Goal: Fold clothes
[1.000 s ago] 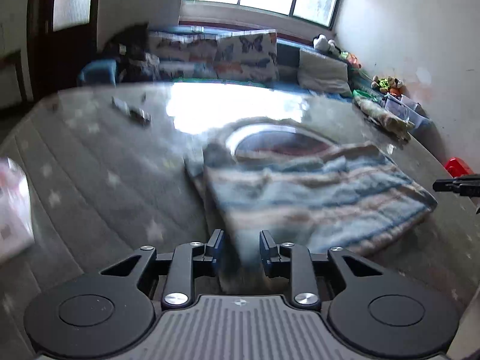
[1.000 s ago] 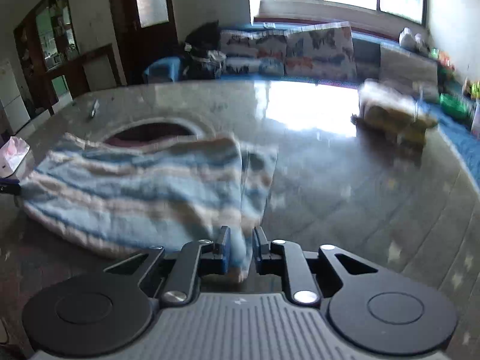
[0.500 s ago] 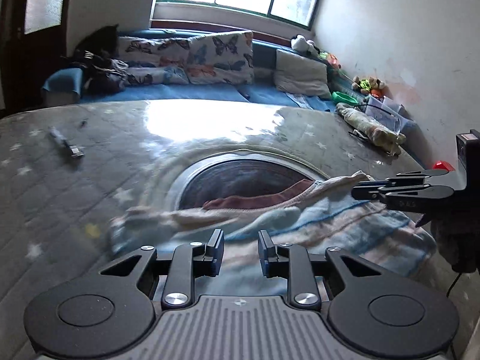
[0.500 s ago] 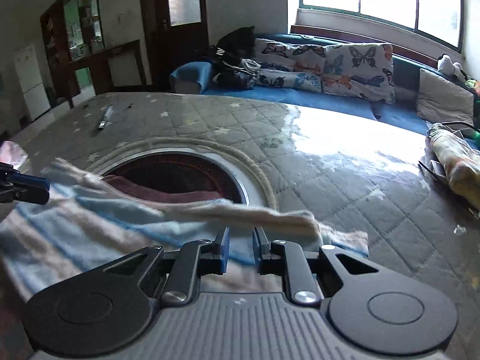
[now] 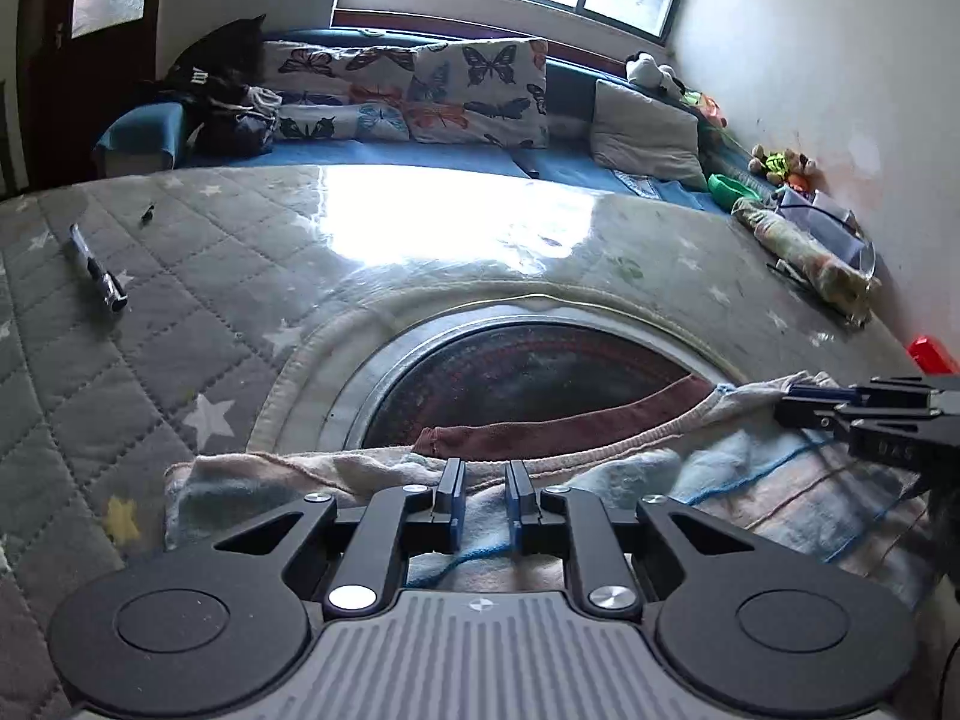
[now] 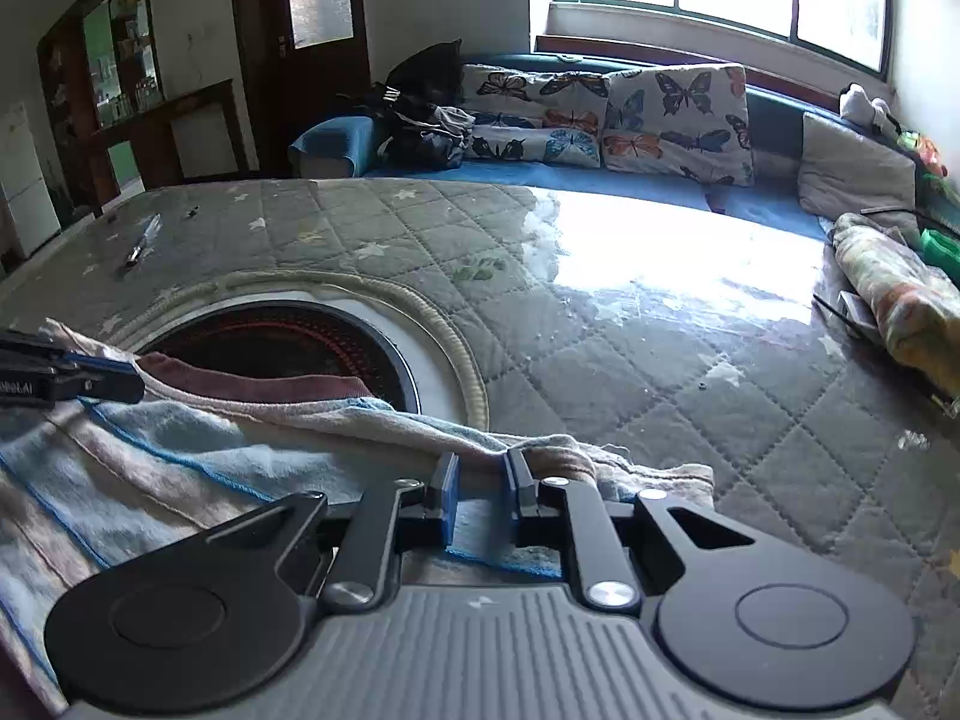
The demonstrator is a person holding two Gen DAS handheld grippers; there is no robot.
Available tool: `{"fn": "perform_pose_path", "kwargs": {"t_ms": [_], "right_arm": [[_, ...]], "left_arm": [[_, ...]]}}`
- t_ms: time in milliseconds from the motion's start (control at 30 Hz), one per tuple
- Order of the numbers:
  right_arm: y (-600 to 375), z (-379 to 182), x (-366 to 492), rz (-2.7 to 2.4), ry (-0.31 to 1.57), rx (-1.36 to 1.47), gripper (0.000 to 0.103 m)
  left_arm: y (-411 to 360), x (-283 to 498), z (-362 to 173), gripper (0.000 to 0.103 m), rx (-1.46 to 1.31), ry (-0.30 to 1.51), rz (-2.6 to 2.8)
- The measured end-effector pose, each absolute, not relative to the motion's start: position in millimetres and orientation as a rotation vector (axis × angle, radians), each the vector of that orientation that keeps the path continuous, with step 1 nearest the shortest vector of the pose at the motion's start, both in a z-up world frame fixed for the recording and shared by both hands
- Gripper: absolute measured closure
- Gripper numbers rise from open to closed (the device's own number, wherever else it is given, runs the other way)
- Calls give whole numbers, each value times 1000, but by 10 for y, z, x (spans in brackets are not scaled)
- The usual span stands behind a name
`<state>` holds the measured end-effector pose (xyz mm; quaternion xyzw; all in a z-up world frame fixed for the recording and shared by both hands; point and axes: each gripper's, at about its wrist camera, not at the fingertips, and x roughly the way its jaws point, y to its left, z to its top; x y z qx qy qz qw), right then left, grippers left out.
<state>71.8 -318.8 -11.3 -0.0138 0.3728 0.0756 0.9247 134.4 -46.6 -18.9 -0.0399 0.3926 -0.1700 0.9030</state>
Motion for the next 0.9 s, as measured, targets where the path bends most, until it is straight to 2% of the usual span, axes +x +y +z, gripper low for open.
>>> {"fn": "perform_pose_path", "kwargs": {"t_ms": [100, 167, 400, 567, 800, 900], "right_arm": [[-3119, -66, 686, 144, 763, -53, 87], [-3038, 0, 632, 158, 745, -78, 86], [-2497, 129, 525, 327, 728, -92, 83], [-2160, 49, 625, 368, 737, -101, 82], [-1973, -99, 671, 373, 766, -147, 80], [-1926, -47, 599, 392, 742, -164, 75]], "left_arm": [[-364, 1267, -96, 81, -107, 790, -338], [-268, 1179, 5, 69, -116, 763, -317], [44, 835, 233, 56, -155, 712, -250], [160, 608, 227, 42, -179, 726, -217], [300, 298, 182, 38, -214, 754, -173], [310, 240, 131, 37, -239, 781, -172]]}}
